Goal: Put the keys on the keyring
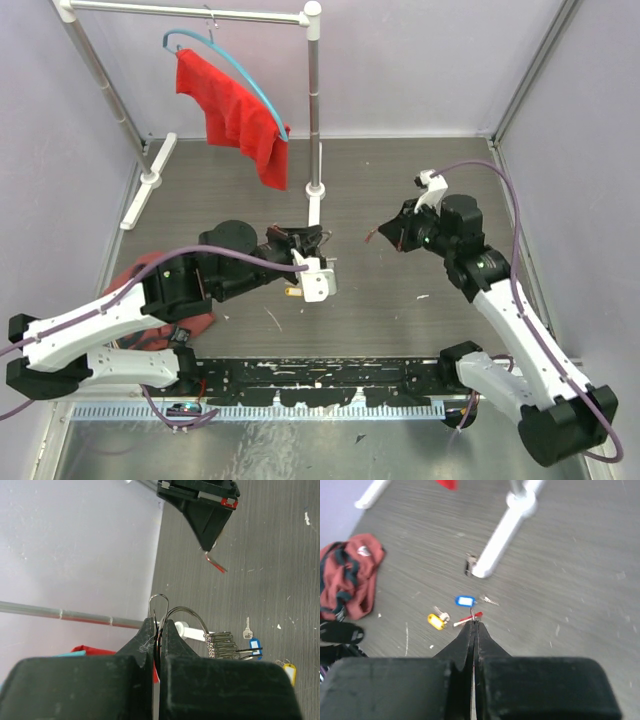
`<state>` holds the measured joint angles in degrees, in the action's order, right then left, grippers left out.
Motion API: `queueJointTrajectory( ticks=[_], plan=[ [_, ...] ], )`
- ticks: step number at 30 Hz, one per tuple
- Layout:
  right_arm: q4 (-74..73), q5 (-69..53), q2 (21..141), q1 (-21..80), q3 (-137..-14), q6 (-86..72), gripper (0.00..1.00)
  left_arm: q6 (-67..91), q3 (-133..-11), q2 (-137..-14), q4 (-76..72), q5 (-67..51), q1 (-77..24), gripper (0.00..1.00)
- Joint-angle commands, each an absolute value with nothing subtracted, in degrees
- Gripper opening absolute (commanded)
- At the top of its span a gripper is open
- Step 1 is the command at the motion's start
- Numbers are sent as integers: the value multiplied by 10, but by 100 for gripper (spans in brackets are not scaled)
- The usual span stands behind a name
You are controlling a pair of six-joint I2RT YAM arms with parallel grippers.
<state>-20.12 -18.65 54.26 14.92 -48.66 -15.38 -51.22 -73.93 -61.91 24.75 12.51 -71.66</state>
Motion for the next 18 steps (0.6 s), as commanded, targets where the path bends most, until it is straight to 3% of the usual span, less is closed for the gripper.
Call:
queueJointTrajectory(
  ticks=[1,8,18],
  plan=[
    [-92,-217,493,194,-514,-93,1,-535,-736,-586,231,75,-715,0],
    [-47,-407,467,195,-547,36,1,-557,-733,-565,236,21,-715,0],
    [-294,-550,549,195,-754,292,1,-577,-758,-580,262,-24,-715,0]
  ],
)
